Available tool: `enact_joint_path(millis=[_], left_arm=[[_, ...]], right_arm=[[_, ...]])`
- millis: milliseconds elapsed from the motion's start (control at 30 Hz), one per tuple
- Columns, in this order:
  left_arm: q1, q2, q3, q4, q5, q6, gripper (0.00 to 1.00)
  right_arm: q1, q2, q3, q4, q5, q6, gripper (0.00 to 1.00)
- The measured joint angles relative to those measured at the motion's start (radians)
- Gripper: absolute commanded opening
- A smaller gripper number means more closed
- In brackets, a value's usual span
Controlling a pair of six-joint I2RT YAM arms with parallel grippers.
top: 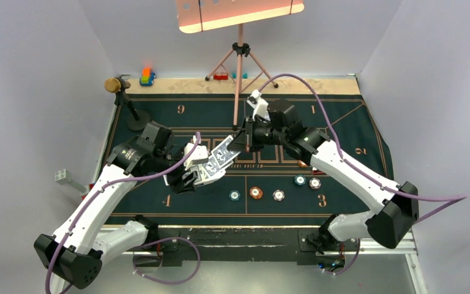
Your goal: Distribute texas hold em gaming equipment
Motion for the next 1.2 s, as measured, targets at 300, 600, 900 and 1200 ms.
enact_joint_path(millis=[300, 600, 900, 1200], left_arm=[[0.000, -0.002, 0.000, -0.001, 0.000, 0.000, 0.00], [0.000, -0.011, 0.000, -0.006, 0.000, 0.000, 0.00], [0.000, -0.021, 0.000, -0.023, 0.006, 0.000, 0.00], [0.000, -0.034, 0.000, -0.037, 0.006, 0.001, 0.00]], right_arm=[[-0.144, -0.147, -0.052, 0.138, -0.172, 0.100, 0.00], [-0.328, -0.227, -0.198, 0.045, -0.125, 0.042, 0.00], [-0.351, -0.097, -0.391, -0.030, 0.058, -0.031, 0.00], [-0.400, -0.048, -0.476, -0.010, 0.183, -0.056, 0.00]])
